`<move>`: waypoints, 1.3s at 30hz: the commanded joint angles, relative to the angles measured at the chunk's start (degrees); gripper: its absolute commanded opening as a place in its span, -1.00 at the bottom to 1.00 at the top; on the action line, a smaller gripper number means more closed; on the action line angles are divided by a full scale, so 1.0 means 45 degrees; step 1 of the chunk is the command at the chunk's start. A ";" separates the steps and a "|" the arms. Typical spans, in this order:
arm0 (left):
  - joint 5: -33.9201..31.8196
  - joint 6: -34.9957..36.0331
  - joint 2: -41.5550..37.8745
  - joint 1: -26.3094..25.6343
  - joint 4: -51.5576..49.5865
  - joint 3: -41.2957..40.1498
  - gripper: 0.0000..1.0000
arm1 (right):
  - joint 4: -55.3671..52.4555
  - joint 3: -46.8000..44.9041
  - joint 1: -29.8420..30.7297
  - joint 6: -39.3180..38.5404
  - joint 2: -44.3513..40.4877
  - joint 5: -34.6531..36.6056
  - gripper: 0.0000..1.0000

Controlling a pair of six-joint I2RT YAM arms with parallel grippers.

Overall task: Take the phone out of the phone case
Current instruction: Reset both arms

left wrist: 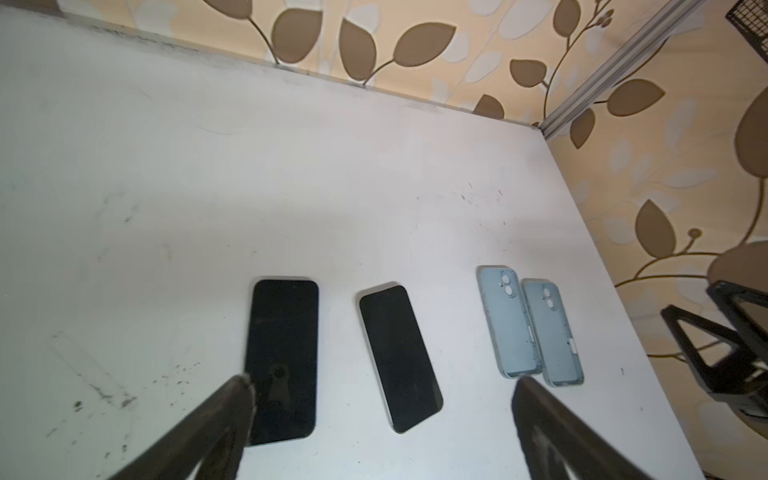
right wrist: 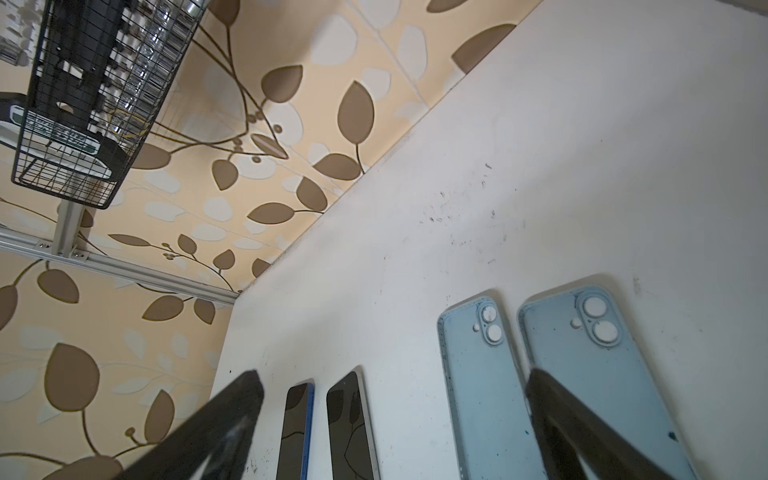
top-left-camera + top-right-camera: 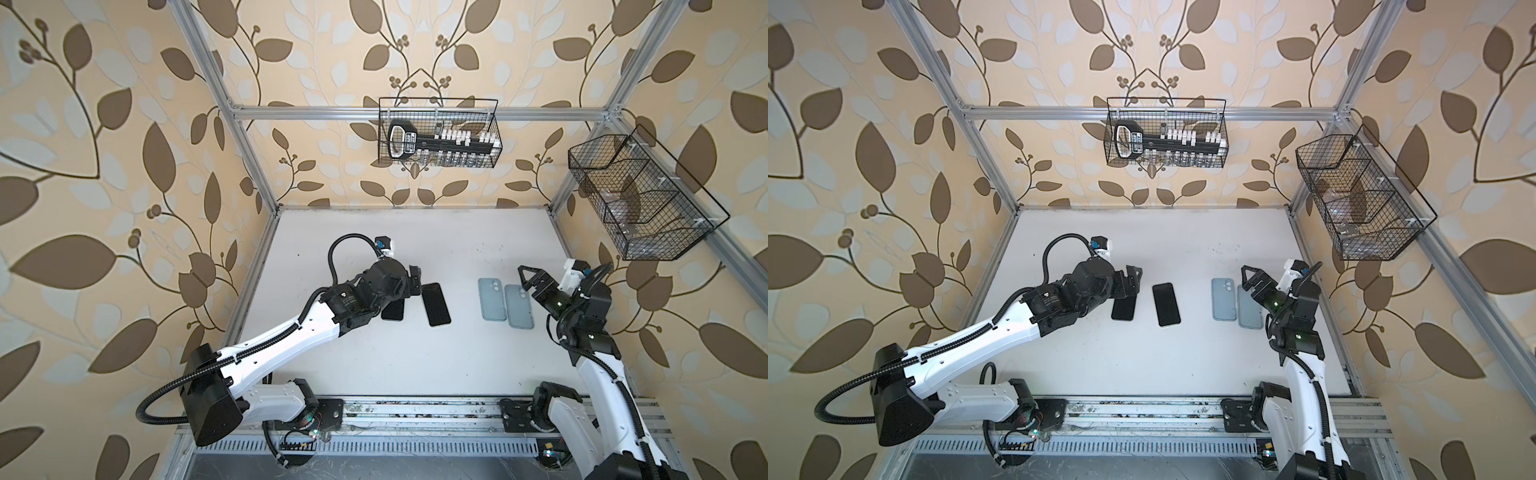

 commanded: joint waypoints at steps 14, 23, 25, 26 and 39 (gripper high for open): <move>0.0139 0.4625 -0.1771 0.5006 0.0546 -0.1300 0.98 | -0.1160 0.2326 0.1585 -0.3592 0.2004 0.2949 1.00; 0.3133 0.6125 -0.0908 0.9842 0.5719 -0.4751 0.98 | 0.1518 0.1720 0.1714 -0.4929 0.3513 0.2959 1.00; 0.3815 0.6259 -0.0482 1.0767 0.6957 -0.5269 0.98 | 0.2097 0.1425 0.1698 -0.5296 0.3594 0.3246 1.00; 0.3740 0.6495 -0.0184 1.1010 0.7519 -0.5528 0.98 | 0.2519 0.1235 0.1669 -0.5553 0.3688 0.3210 1.00; 0.4158 0.6822 0.1713 1.1908 1.1216 -0.7767 0.98 | 0.7334 -0.1348 0.2040 -0.7825 0.4887 0.4654 1.00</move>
